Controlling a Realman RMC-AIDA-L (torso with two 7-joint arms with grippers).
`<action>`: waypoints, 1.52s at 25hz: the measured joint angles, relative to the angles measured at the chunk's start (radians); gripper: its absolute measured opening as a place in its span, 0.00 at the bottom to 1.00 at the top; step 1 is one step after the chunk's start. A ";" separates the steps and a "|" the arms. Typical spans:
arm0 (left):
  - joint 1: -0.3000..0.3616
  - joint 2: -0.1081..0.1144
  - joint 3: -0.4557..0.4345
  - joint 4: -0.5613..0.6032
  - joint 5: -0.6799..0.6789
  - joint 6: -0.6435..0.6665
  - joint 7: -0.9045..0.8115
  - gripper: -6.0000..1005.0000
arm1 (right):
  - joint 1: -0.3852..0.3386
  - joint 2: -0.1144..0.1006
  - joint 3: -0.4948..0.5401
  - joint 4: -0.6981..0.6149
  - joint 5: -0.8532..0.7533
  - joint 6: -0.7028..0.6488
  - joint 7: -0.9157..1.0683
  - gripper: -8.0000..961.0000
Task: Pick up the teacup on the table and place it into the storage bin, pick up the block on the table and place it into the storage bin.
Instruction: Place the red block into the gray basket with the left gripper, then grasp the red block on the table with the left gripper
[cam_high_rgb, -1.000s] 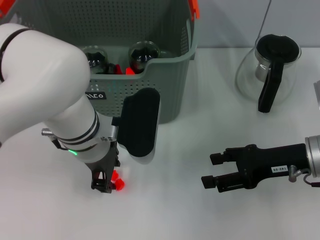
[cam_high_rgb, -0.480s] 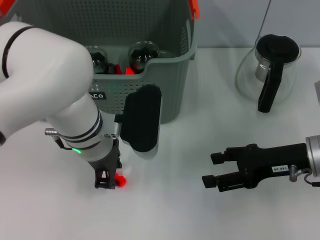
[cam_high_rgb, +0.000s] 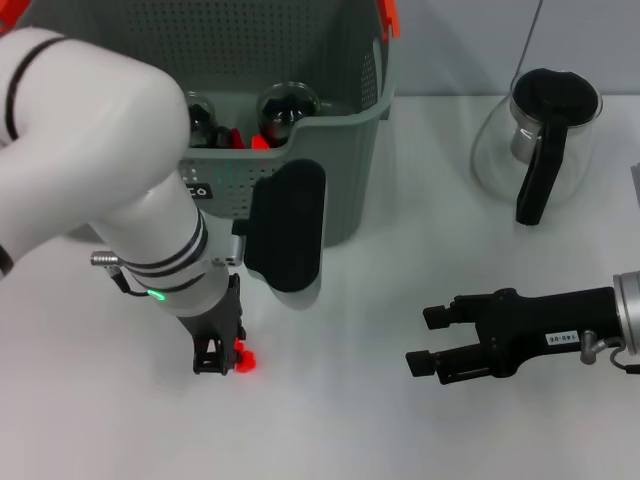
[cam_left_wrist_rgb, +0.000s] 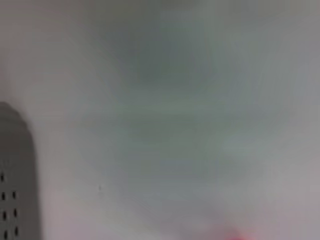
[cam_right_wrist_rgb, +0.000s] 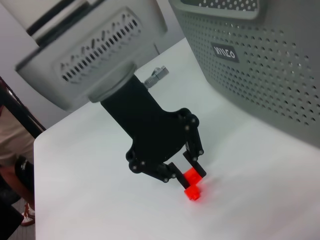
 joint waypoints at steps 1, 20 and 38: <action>0.001 0.000 -0.006 0.011 -0.004 0.011 -0.001 0.19 | 0.000 0.000 0.000 0.000 0.000 0.000 0.000 0.92; -0.007 0.023 -0.684 0.533 -0.492 0.107 -0.340 0.22 | 0.015 -0.001 -0.002 0.000 0.000 -0.002 0.001 0.92; 0.047 0.047 -0.716 0.424 -0.731 0.245 -0.112 0.53 | 0.018 0.001 0.000 0.000 0.000 -0.001 0.006 0.92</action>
